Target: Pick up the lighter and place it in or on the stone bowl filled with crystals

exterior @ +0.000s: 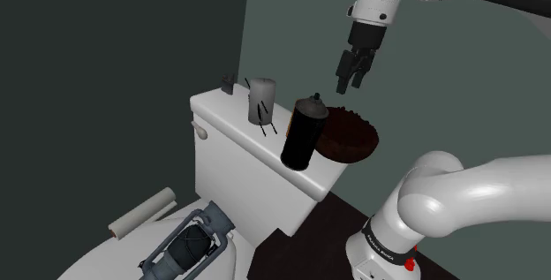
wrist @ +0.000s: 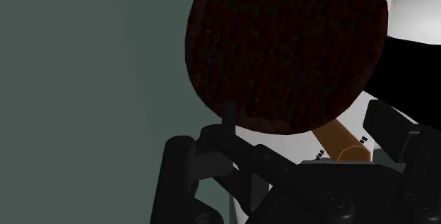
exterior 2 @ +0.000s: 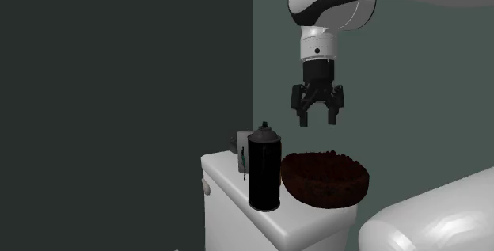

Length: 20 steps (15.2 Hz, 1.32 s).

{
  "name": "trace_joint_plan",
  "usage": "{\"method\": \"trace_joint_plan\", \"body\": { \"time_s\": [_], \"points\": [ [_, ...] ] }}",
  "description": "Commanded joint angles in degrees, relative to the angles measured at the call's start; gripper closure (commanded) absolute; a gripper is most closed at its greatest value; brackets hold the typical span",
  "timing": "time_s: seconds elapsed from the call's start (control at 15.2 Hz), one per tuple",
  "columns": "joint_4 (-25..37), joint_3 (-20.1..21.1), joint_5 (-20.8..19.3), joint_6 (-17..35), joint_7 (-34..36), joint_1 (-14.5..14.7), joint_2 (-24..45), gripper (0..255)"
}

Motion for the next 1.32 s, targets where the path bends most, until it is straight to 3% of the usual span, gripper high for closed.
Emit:
{"method": "trace_joint_plan", "body": {
  "time_s": [0.0, 0.66, 1.25],
  "points": [
    [0.0, 0.0, 0.0, 0.0, 0.0, 0.0, 0.0, 0],
    [8.49, 1.87, 0.95, 12.59, 1.05, 1.72, 20.01, 0],
    [22.5, 3.3, 0.77, 18.52, 1.99, 2.9, 39.0, 0]
  ]
}}
